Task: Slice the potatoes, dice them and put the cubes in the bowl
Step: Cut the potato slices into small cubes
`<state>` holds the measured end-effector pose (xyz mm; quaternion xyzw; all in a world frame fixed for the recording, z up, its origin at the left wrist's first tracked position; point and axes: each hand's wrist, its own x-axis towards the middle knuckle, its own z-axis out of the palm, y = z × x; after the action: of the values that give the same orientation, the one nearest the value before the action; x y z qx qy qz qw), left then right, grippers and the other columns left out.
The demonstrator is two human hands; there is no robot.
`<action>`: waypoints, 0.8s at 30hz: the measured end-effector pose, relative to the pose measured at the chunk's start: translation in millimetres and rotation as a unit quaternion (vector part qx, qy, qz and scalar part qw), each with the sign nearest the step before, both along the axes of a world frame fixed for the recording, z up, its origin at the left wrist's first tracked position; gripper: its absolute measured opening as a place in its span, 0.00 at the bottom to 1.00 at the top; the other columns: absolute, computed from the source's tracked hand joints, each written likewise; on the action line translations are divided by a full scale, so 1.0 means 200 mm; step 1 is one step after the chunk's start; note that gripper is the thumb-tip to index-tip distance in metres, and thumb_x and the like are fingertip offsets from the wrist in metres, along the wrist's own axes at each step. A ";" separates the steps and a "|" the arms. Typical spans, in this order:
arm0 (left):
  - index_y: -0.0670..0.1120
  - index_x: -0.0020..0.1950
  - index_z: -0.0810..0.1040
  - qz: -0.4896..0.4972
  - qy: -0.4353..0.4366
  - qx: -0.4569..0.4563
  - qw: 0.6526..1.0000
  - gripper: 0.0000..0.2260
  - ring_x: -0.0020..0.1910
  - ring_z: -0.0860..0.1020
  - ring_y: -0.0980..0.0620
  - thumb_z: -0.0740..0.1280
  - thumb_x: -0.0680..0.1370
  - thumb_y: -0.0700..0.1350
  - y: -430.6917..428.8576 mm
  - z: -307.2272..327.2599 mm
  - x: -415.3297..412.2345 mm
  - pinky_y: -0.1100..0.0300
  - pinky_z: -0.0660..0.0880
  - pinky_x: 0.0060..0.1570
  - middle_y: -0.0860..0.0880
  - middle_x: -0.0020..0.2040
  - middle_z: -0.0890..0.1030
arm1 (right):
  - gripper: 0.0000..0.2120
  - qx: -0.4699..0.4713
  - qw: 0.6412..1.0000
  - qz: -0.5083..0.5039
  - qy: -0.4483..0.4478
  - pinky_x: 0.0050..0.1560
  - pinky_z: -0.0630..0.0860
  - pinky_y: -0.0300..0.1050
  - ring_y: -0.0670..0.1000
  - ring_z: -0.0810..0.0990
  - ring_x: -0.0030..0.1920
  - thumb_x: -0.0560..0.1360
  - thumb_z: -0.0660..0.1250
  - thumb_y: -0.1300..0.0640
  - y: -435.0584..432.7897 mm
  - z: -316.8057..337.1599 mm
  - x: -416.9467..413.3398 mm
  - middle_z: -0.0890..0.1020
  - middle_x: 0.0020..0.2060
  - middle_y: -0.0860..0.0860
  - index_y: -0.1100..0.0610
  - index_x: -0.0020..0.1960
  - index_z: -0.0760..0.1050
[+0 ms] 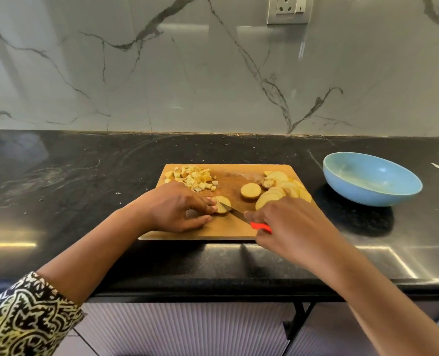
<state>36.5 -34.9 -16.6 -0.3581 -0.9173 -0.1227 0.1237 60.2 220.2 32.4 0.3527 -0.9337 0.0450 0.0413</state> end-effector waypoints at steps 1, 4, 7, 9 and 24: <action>0.47 0.57 0.82 0.000 -0.003 0.002 1.000 0.20 0.60 0.76 0.62 0.59 0.77 0.57 0.00 0.00 0.00 0.55 0.78 0.55 0.54 0.57 0.81 | 0.17 0.007 1.000 0.002 -0.003 0.30 0.64 0.34 0.42 0.71 0.34 0.78 0.61 0.53 0.03 0.01 0.02 0.78 0.41 0.42 0.44 0.66 0.74; 0.47 0.58 0.82 0.003 -0.015 0.019 1.000 0.20 0.60 0.76 0.62 0.60 0.76 0.57 0.00 0.00 0.00 0.54 0.78 0.56 0.53 0.58 0.81 | 0.17 0.005 1.000 -0.004 -0.012 0.31 0.64 0.33 0.40 0.69 0.35 0.77 0.62 0.51 0.10 0.06 0.05 0.74 0.38 0.38 0.41 0.66 0.74; 0.46 0.58 0.82 -0.002 -0.022 0.058 0.998 0.19 0.59 0.77 0.63 0.62 0.76 0.57 0.00 -0.02 0.00 0.55 0.77 0.56 0.52 0.57 0.82 | 0.19 0.001 0.999 -0.015 -0.033 0.33 0.64 0.33 0.40 0.70 0.36 0.76 0.64 0.49 0.14 0.11 0.05 0.75 0.39 0.38 0.38 0.66 0.73; 0.47 0.59 0.81 -0.002 -0.025 0.074 0.997 0.21 0.59 0.77 0.63 0.62 0.77 0.60 0.00 -0.01 0.01 0.56 0.77 0.57 0.52 0.57 0.82 | 0.19 -0.022 0.999 -0.021 -0.039 0.31 0.61 0.34 0.40 0.69 0.35 0.76 0.64 0.49 0.16 0.13 0.06 0.72 0.36 0.37 0.37 0.65 0.73; 0.54 0.57 0.81 0.005 0.105 -0.070 0.992 0.19 0.51 0.81 0.61 0.55 0.80 0.60 -0.01 0.03 0.05 0.60 0.80 0.37 0.59 0.53 0.82 | 0.18 -0.059 0.998 0.001 -0.009 0.34 0.66 0.35 0.43 0.73 0.42 0.77 0.65 0.51 -0.06 0.01 -0.04 0.81 0.53 0.43 0.45 0.66 0.75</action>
<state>46.1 -37.4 -11.4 -0.3719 -0.9076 -0.0190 0.1941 52.9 208.2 34.9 0.3499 -0.9295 0.1036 0.0537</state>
